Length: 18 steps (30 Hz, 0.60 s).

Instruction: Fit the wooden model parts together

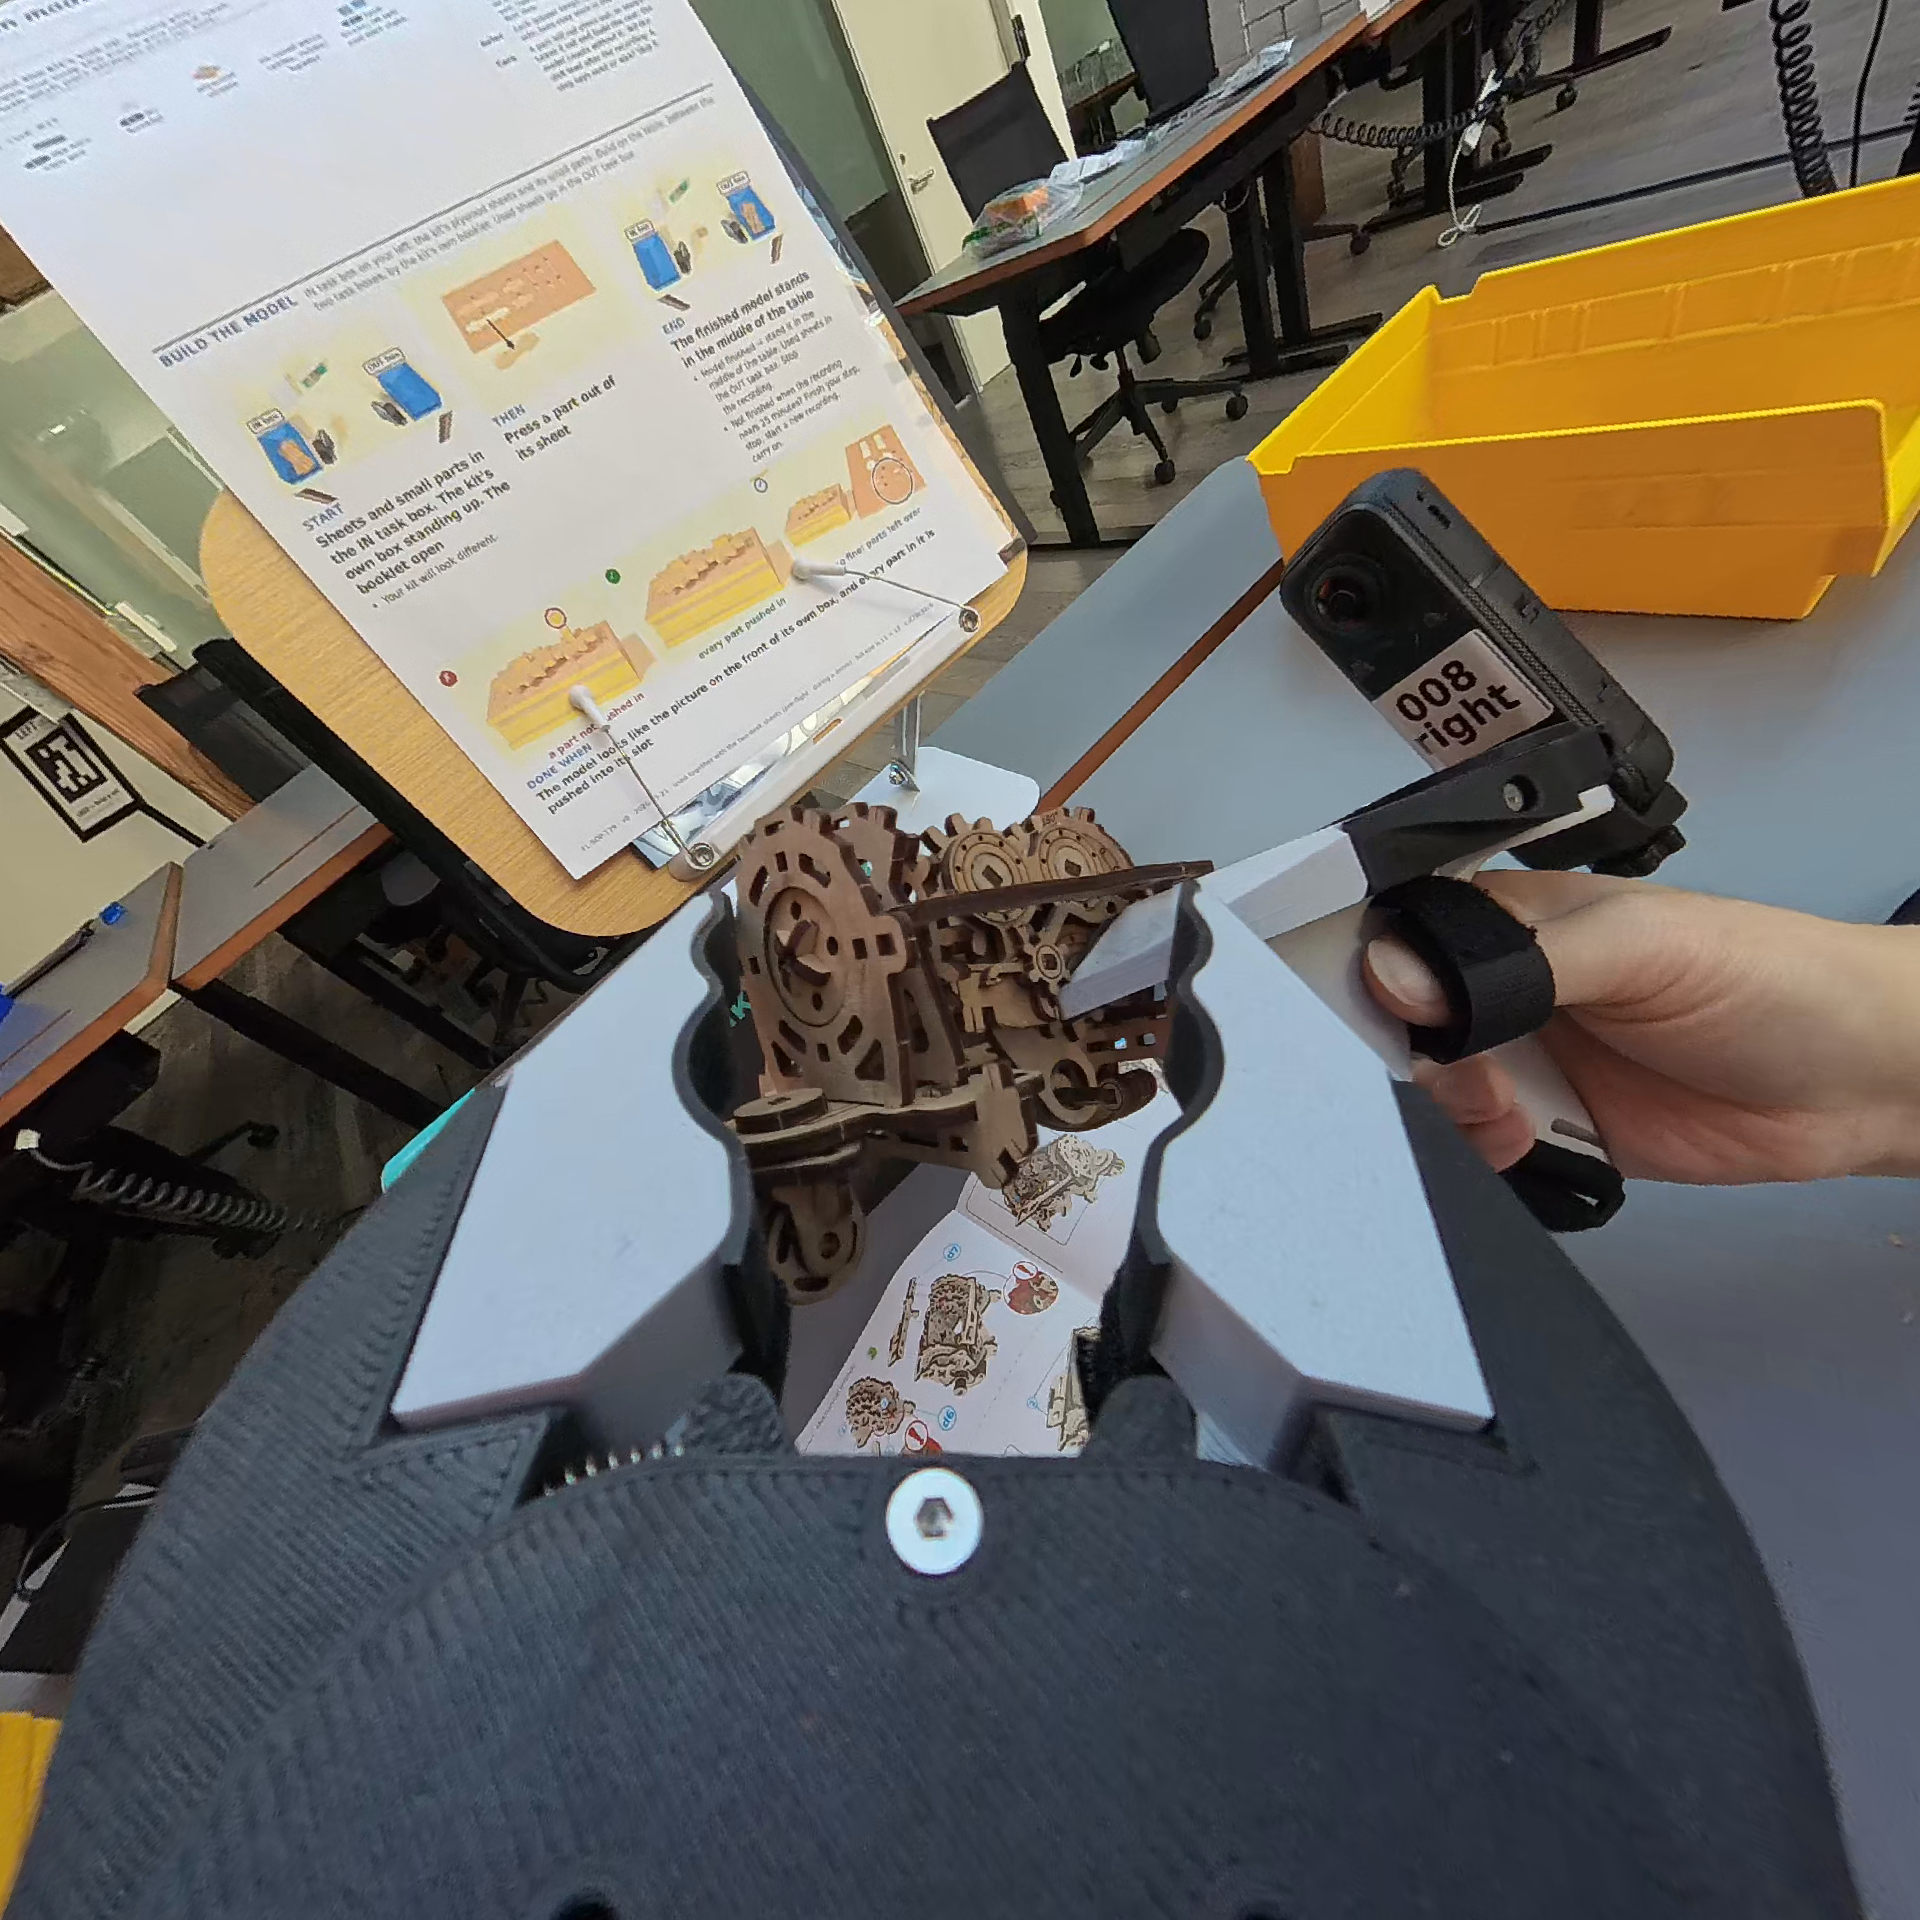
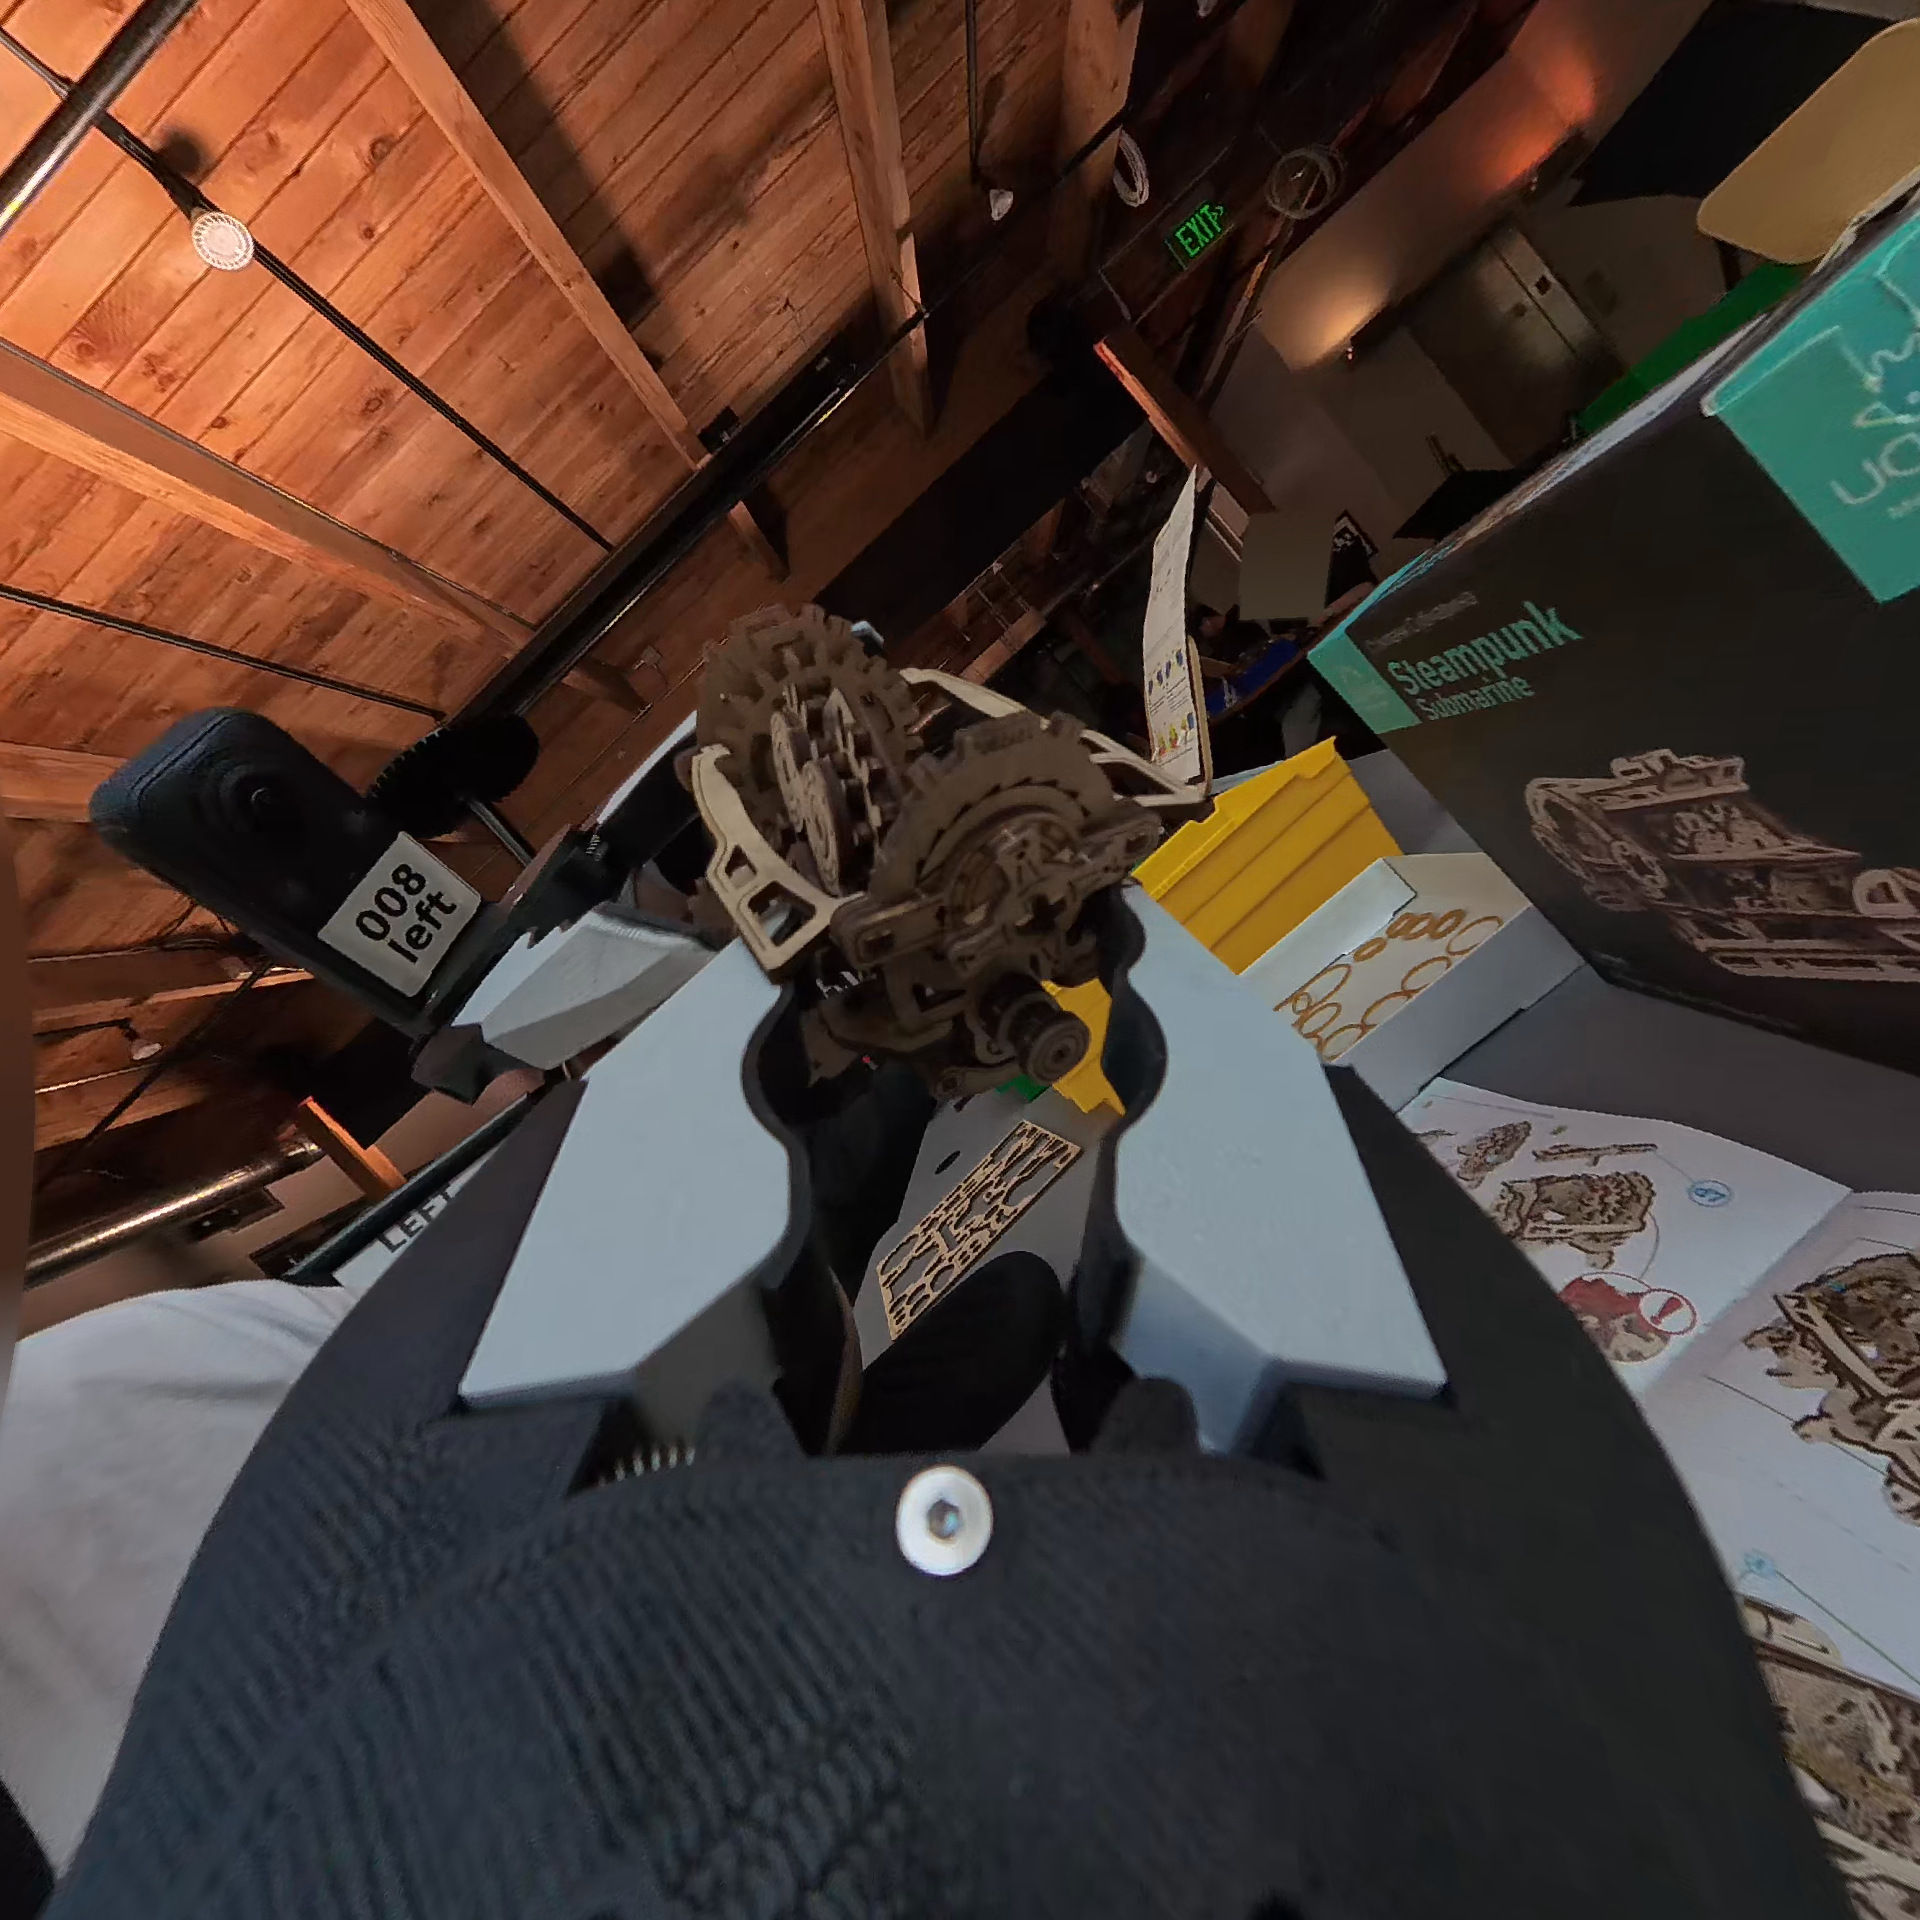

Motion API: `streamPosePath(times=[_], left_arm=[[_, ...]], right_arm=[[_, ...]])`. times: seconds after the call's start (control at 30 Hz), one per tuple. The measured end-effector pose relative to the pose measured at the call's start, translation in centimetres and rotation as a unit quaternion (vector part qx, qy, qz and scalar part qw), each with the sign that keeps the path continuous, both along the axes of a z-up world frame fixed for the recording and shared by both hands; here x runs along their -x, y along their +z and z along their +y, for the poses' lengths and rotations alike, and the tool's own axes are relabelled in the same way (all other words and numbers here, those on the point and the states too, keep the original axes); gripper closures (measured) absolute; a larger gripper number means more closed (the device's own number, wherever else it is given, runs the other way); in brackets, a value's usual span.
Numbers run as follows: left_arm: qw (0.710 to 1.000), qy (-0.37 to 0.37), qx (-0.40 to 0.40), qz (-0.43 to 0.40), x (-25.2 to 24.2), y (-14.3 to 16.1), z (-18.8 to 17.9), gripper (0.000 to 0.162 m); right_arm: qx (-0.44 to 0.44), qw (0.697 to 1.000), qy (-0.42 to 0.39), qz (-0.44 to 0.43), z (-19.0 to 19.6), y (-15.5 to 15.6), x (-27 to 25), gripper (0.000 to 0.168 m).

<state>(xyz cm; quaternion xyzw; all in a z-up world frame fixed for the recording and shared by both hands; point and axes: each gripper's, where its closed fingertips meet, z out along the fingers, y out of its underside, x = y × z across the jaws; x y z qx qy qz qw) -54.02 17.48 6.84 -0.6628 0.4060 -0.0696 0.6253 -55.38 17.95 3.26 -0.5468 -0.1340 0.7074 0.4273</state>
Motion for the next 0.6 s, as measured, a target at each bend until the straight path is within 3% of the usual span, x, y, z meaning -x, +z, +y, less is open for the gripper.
streamPosePath(times=[0.03,0.3,0.6], left_arm=[[1.000,-0.001,-0.003,0.001,-0.1,0.0,0.0,0.079],[1.000,-0.011,-0.020,-0.018,-0.4,0.4,-0.1,0.080],[0.991,-0.073,-0.075,-0.079,-1.5,2.6,-1.9,0.075]], right_arm=[[0.002,1.000,0.001,0.005,0.0,0.0,0.0,0.114],[-0.080,0.994,-0.066,-0.025,0.0,0.8,-0.8,0.115],[-0.228,0.958,-0.138,-0.103,-0.9,3.4,-2.3,0.114]])
